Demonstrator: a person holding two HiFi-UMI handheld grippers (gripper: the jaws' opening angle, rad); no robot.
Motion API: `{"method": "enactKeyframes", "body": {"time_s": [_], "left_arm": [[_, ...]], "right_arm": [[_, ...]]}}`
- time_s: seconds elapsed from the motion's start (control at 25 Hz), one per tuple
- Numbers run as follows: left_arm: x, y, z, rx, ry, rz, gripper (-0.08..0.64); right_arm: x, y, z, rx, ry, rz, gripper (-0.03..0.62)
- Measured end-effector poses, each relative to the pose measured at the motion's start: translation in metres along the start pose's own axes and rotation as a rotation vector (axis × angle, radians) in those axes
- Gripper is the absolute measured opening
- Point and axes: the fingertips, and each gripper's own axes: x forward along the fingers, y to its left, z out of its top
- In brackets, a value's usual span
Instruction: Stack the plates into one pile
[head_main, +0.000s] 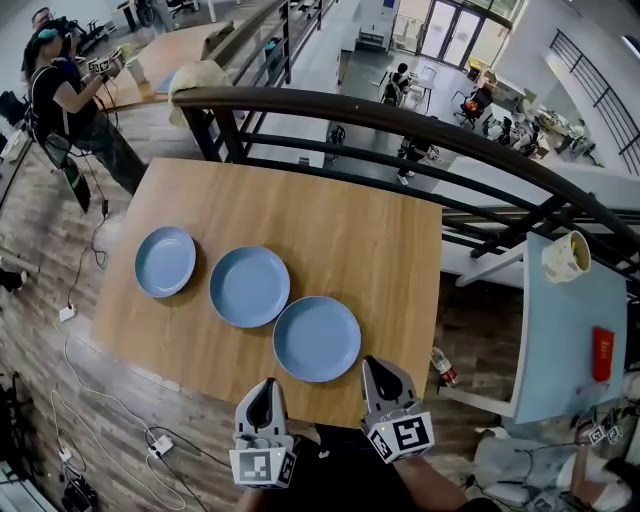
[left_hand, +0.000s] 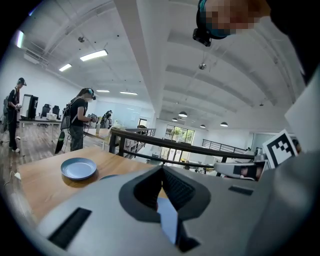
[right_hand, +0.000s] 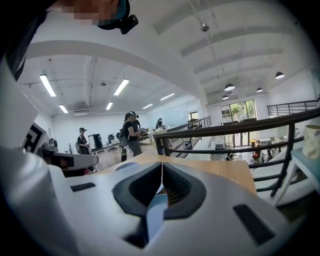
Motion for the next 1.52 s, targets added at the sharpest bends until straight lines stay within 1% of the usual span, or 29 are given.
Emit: {"method": "enactKeyframes", "body": {"time_s": [0.24, 0.36, 0.48, 0.68, 0.8, 0.96, 1.12, 1.24, 1.52], "left_arm": [[0.015, 0.001, -0.004, -0.001, 0.027, -0.008, 0.023], [0.019, 0.002, -0.004, -0.005, 0.04, -0.026, 0.023], [0.028, 0.007, -0.003, -0.01, 0.049, -0.062, 0.023], [0.049, 0.016, -0.003, 0.018, 0.067, -0.146, 0.023], [0.057, 0.024, -0.002, 0.021, 0.079, -0.172, 0.023], [0.064, 0.031, -0.007, 0.018, 0.121, -0.183, 0.023], [0.07, 0.029, -0.009, 0.001, 0.114, -0.207, 0.023], [0.075, 0.029, -0.012, -0.004, 0.121, -0.207, 0.023], [0.081, 0.025, -0.034, -0.008, 0.176, -0.203, 0.023]], "right_arm": [[0.015, -0.01, -0.012, 0.004, 0.044, -0.006, 0.031], [0.018, -0.011, -0.016, 0.008, 0.061, -0.022, 0.032], [0.027, -0.01, -0.017, 0.004, 0.065, -0.044, 0.031], [0.043, -0.013, -0.019, 0.023, 0.062, -0.104, 0.032], [0.052, -0.012, -0.025, 0.036, 0.078, -0.127, 0.032], [0.061, -0.013, -0.045, 0.053, 0.138, -0.145, 0.032], [0.064, -0.024, -0.069, 0.069, 0.198, -0.165, 0.033], [0.067, -0.029, -0.081, 0.078, 0.222, -0.167, 0.034], [0.071, -0.038, -0.11, 0.101, 0.291, -0.17, 0.034]]}}
